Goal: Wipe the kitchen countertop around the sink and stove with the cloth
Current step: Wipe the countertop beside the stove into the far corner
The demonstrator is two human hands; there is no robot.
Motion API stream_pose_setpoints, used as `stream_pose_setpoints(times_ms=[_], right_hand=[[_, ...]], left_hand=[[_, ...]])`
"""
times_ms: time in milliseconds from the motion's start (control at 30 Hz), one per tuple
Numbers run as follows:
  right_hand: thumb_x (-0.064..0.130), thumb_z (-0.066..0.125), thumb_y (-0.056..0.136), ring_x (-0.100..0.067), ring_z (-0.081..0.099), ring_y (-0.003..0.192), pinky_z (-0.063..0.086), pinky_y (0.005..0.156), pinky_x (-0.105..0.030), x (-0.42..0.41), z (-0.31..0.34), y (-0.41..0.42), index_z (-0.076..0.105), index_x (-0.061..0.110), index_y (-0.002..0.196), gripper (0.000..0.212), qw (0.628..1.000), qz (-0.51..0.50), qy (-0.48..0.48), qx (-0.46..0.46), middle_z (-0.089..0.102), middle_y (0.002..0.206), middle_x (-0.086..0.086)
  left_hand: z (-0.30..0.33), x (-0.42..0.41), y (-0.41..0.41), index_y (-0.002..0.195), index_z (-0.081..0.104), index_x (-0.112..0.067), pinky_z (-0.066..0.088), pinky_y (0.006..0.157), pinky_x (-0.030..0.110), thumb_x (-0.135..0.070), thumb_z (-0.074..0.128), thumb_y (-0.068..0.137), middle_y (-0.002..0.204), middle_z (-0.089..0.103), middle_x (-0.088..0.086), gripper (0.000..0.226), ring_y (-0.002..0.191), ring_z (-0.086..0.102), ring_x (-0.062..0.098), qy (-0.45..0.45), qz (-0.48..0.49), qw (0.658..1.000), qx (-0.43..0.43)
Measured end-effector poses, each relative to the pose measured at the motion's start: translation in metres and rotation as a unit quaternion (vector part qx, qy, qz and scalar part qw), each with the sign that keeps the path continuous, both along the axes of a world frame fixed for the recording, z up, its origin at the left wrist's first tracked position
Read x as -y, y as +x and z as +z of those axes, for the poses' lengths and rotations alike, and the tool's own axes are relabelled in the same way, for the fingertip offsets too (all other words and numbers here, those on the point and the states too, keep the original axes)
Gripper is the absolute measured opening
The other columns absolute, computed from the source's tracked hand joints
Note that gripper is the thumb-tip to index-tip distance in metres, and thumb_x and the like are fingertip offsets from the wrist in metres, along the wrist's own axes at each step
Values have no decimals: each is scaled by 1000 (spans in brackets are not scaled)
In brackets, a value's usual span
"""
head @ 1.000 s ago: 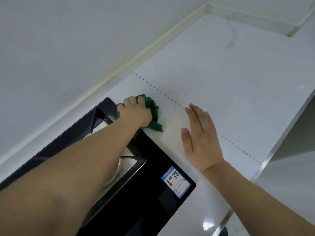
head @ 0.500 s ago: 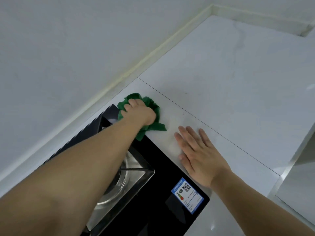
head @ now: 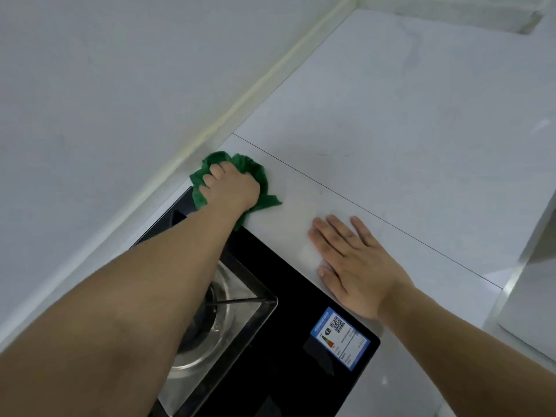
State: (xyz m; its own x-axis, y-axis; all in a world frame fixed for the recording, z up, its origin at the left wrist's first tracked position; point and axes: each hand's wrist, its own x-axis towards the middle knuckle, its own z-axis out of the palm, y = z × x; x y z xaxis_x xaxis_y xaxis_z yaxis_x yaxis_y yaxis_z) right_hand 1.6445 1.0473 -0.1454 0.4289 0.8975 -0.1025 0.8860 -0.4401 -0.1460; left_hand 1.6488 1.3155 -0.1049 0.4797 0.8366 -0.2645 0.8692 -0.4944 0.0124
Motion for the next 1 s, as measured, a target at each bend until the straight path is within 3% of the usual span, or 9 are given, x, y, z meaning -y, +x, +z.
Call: stream_pose_setpoints(times_ms=[167, 233, 433, 533, 667, 867, 933, 1000], right_hand=[[48, 15, 96, -20, 0, 148, 6, 116, -49, 2, 1, 0, 10, 19, 153, 64, 1000, 0, 6, -15, 5, 161, 0], [48, 17, 96, -20, 3, 148, 8, 117, -48, 3, 2, 0, 13, 18, 153, 64, 1000, -6, 13, -15, 8, 160, -1], [47, 22, 97, -20, 7, 148, 10, 116, -48, 3, -4, 0, 17, 17, 153, 63, 1000, -6, 23, -13, 12, 160, 0], [47, 24, 96, -20, 8, 148, 11, 116, -48, 3, -2, 1, 20, 17, 152, 64, 1000, -7, 24, -18, 14, 160, -1], [47, 26, 96, -20, 9, 148, 12, 116, -47, 2, -1, -1, 21, 17, 152, 64, 999, -11, 25, -18, 15, 160, 0], [46, 22, 97, -19, 5, 149, 13, 116, -49, 2, -1, -1, 17, 16, 153, 63, 999, -11, 34, -19, 10, 161, 0], [46, 23, 97, -19, 6, 148, 13, 116, -48, 1, -1, -1, 18, 16, 153, 63, 999, -5, 34, -20, 11, 161, 0], [47, 24, 97, -20, 7, 148, 13, 116, -49, 1, -1, 1, 21, 16, 152, 63, 999, -7, 30, -20, 13, 160, -1]], left_hand=[[-15, 54, -30, 151, 13, -5, 14, 118, 52, -46, 33, 99, 157, 14, 19, 69, 144, 13, 39, -8, -146, 989, 27], [-12, 26, -23, 151, 13, -6, 15, 118, 52, -47, 32, 99, 157, 14, 19, 69, 144, 15, 39, 7, -141, 990, 29], [0, -39, 14, 152, 11, -5, 16, 115, 55, -35, 30, 96, 157, 12, 14, 67, 143, 11, 36, -13, 9, 1000, 3], [-2, -4, 5, 152, 12, -8, 20, 113, 54, -39, 30, 98, 157, 14, 13, 65, 143, 15, 36, -13, -58, 998, 2], [-8, 10, -13, 154, 8, -15, 13, 118, 55, -49, 30, 100, 161, 7, 9, 68, 147, 8, 32, -15, -195, 981, 7], [1, -29, 43, 155, 7, -14, 13, 117, 58, -40, 30, 97, 161, 8, 8, 67, 147, 8, 32, -32, -81, 996, 11], [4, -1, 42, 153, 10, -11, 18, 114, 59, -39, 31, 97, 159, 12, 11, 65, 144, 13, 35, -39, -95, 995, -6], [3, 42, 19, 150, 14, -8, 23, 111, 58, -42, 31, 99, 155, 16, 13, 64, 140, 18, 37, -33, -187, 982, -23]])
